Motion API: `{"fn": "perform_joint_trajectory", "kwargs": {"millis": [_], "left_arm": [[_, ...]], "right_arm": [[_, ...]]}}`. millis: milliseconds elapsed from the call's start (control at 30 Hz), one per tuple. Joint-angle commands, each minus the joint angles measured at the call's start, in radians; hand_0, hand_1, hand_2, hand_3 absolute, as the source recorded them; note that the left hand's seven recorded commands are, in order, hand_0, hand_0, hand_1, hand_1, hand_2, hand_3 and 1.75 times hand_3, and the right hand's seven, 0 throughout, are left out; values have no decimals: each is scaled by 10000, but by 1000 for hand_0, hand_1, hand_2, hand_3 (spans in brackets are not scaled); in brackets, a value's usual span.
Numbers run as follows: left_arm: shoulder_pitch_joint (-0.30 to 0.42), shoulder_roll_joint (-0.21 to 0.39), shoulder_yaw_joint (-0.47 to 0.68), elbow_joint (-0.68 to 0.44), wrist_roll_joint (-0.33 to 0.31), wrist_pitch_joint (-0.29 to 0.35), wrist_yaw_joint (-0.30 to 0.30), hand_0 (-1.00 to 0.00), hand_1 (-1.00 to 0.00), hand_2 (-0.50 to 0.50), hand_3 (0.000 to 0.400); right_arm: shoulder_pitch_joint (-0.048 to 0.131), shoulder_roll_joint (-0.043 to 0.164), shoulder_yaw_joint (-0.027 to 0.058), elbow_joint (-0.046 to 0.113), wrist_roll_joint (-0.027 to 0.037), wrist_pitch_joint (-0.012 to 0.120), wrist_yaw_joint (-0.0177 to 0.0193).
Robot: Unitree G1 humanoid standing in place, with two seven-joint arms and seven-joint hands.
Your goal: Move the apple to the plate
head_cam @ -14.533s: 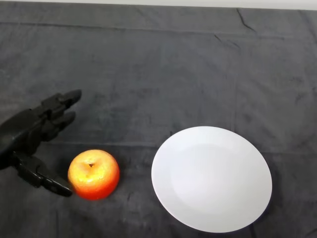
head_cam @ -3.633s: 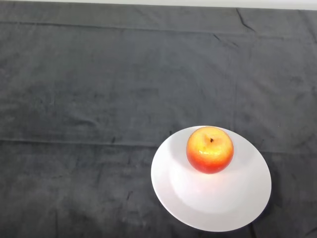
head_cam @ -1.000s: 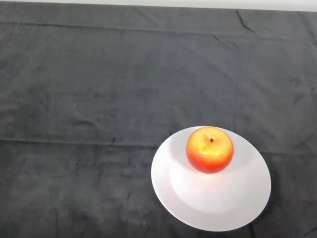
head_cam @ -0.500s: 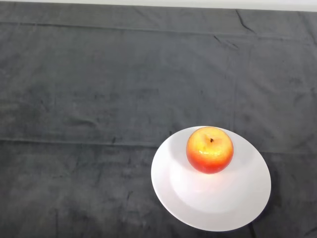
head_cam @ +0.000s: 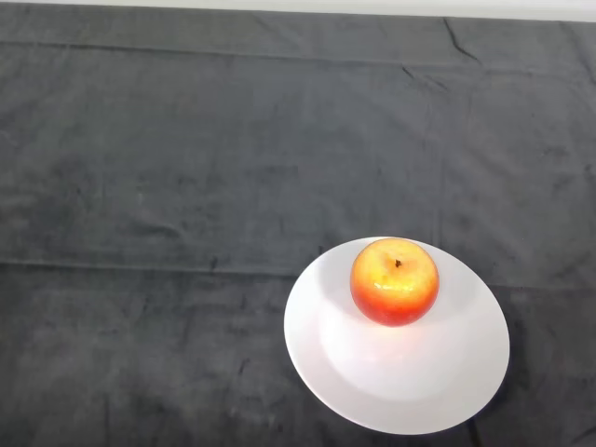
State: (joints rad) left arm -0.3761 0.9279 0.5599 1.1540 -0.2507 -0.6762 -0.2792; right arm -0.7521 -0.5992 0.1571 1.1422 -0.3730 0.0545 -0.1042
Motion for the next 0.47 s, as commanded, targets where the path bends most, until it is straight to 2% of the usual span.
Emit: {"fn": "perform_joint_trajectory", "kwargs": {"millis": [33,467], "left_arm": [[-85,575,-68,351,107,-99,92,0,0,0,0],[-132,594,-92,272,135,-135,146,0,0,0,0]], "right_arm": [[176,-72,-59,373,51,-111,-8],[175,-72,-57,376,53,-112,-9]]}}
